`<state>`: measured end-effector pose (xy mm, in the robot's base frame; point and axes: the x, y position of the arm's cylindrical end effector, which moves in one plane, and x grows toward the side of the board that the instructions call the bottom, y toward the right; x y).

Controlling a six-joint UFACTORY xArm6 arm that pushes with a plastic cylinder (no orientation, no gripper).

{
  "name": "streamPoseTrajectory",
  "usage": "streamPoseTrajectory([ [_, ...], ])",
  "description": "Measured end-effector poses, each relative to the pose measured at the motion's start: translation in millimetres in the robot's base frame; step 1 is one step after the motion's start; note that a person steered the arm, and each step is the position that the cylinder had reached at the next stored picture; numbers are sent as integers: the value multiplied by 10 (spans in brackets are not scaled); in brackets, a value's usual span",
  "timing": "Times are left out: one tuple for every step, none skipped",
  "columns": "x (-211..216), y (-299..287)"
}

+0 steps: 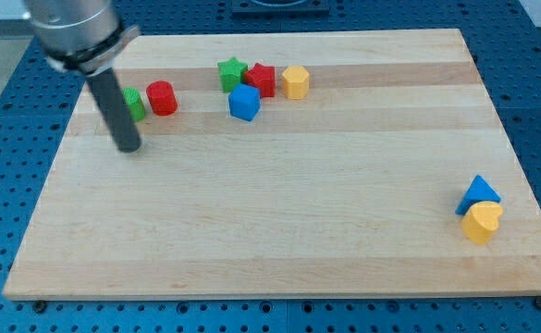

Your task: Move green circle along with red circle into group of blocks

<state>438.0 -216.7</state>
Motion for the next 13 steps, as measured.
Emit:
streamPoseTrajectory([
  [122, -266],
  [-204, -510],
  [-709, -566],
  [-709, -566],
  [-709, -447],
  [-726, -57],
  [-780, 345],
  [-816, 658],
  [-816, 711],
  [-816, 972],
  [-827, 1266],
  [-762, 1269],
  [-727, 976],
])
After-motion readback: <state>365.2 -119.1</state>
